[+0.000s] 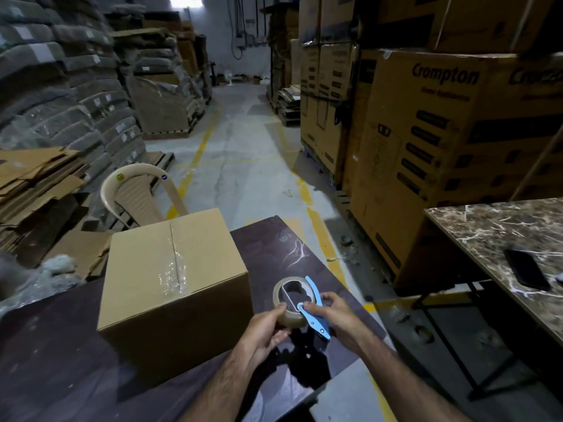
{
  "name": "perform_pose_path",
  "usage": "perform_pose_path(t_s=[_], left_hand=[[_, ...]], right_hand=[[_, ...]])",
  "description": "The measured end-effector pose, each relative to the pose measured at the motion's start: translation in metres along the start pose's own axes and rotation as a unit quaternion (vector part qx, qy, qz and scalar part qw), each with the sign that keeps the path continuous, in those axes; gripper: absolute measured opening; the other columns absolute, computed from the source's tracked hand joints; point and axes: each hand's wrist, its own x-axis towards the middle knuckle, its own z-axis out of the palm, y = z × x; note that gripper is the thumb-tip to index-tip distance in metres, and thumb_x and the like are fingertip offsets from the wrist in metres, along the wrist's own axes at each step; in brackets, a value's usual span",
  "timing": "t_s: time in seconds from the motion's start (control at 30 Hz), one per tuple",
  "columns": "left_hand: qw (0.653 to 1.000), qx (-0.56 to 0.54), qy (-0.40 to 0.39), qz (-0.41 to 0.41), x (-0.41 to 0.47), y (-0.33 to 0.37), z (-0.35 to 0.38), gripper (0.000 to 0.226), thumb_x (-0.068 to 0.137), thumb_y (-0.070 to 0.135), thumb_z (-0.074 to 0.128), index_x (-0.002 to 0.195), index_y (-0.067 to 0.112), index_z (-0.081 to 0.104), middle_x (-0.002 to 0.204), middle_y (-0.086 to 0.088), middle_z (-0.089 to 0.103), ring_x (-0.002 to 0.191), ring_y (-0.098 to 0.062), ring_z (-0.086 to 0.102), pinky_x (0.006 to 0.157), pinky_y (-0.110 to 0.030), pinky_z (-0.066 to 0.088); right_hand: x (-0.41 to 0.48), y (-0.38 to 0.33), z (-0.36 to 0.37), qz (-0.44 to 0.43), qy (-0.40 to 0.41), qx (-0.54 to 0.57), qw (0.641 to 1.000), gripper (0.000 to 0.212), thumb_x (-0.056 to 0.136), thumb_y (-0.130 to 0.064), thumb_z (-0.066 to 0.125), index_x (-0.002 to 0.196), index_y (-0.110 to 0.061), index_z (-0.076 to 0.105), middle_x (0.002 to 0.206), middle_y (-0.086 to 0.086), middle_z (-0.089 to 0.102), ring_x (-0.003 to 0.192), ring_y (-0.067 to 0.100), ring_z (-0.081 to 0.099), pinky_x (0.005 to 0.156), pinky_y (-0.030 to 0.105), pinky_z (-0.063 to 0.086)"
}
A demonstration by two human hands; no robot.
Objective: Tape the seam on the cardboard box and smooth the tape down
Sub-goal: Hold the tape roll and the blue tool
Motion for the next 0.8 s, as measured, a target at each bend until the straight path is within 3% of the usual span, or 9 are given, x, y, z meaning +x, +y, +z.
perform_pose_path(t_s=[0.07,0.2,0.3,0.4,0.53,0.63,0.8], left_hand=[[1.0,0.002,0.003,-0.01,0.011,-0.007,0.0,0.029,0.093,0.018,0.061,0.113,-0.003,0.063,0.087,-0.012,0.073,0.076,-0.019,0.071,0.064,-0.027,0.058],[0.999,0.009,0.021,-0.024,0.029,-0.019,0.005,0.022,0.097,0.012,0.053,0.114,-0.002,0.056,0.085,-0.015,0.067,0.07,-0.024,0.069,0.056,-0.028,0.06],[0.998,-0.015,0.053,-0.038,0.047,-0.028,0.004,0.031,0.097,0.01,0.052,0.123,-0.007,0.051,0.107,-0.026,0.064,0.095,-0.037,0.066,0.069,-0.036,0.057],[0.995,-0.027,0.086,-0.036,0.054,-0.033,0.005,0.035,0.096,0.011,0.053,0.128,-0.003,0.049,0.122,-0.024,0.059,0.109,-0.039,0.061,0.063,-0.034,0.059],[0.995,-0.023,0.093,-0.029,0.067,-0.042,0.001,0.037,0.095,0.007,0.053,0.131,-0.003,0.049,0.12,-0.02,0.06,0.102,-0.032,0.061,0.084,-0.042,0.056],[0.996,-0.013,0.08,-0.036,0.069,-0.049,0.002,0.035,0.096,0.006,0.051,0.13,-0.004,0.049,0.12,-0.02,0.061,0.096,-0.03,0.061,0.096,-0.046,0.051],[0.996,0.006,0.081,-0.037,0.071,-0.052,0.01,0.033,0.096,0.004,0.052,0.127,-0.007,0.05,0.105,-0.017,0.061,0.09,-0.029,0.062,0.092,-0.045,0.052]], right_hand=[[0.011,0.009,-0.001,0.012,0.004,0.009,1.0,0.044,0.075,-0.007,0.079,0.111,0.002,0.054,0.094,0.017,0.069,0.065,0.02,0.068,0.056,0.028,0.054],[0.025,0.016,-0.001,0.019,0.002,-0.036,0.999,0.028,0.083,0.0,0.068,0.11,-0.001,0.061,0.097,0.013,0.068,0.071,0.017,0.065,0.055,0.02,0.052],[0.034,0.019,-0.002,0.029,-0.02,-0.059,0.998,0.026,0.088,0.006,0.057,0.112,-0.003,0.063,0.093,0.011,0.067,0.068,0.014,0.062,0.056,0.018,0.051],[0.037,0.019,-0.005,0.066,-0.036,-0.053,0.996,0.02,0.092,-0.003,0.053,0.105,-0.01,0.065,0.089,0.01,0.066,0.062,0.01,0.06,0.049,0.017,0.047],[0.038,0.025,-0.008,0.102,-0.036,-0.038,0.993,0.019,0.09,-0.016,0.055,0.078,-0.014,0.068,0.075,0.003,0.067,0.055,0.009,0.058,0.049,0.018,0.041],[0.039,0.031,-0.013,0.107,-0.025,-0.032,0.993,0.017,0.094,-0.017,0.051,0.088,-0.013,0.067,0.081,0.004,0.067,0.06,0.011,0.058,0.051,0.018,0.043],[0.041,0.039,-0.021,0.113,0.012,-0.023,0.993,0.022,0.097,-0.018,0.047,0.098,-0.003,0.063,0.087,0.013,0.063,0.06,0.015,0.057,0.048,0.018,0.044]])
